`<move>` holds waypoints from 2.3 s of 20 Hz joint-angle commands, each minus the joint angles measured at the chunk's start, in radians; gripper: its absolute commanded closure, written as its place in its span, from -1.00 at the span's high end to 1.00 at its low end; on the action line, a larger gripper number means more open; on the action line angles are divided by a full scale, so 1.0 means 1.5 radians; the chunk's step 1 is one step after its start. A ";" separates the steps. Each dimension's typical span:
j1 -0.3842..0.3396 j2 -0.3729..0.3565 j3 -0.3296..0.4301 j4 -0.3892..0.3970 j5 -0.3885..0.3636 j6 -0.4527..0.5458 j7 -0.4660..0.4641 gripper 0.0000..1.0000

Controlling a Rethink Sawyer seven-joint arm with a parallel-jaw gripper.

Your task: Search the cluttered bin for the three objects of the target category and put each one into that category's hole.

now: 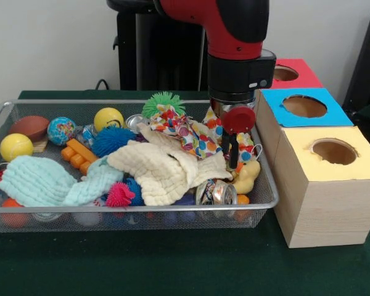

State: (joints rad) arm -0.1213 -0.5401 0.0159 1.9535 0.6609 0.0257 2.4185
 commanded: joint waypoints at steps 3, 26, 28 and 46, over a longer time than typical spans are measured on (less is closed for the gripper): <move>0.029 0.012 0.034 -0.002 0.090 -0.047 0.212 1.00; -0.011 0.008 0.064 -0.014 0.072 -0.050 0.169 1.00; -0.017 0.011 0.066 -0.015 0.070 -0.055 0.163 1.00; 0.043 -0.011 0.033 -0.011 0.150 -0.018 0.188 1.00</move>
State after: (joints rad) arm -0.1014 -0.5529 0.0252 1.9534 0.7948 -0.0534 2.4327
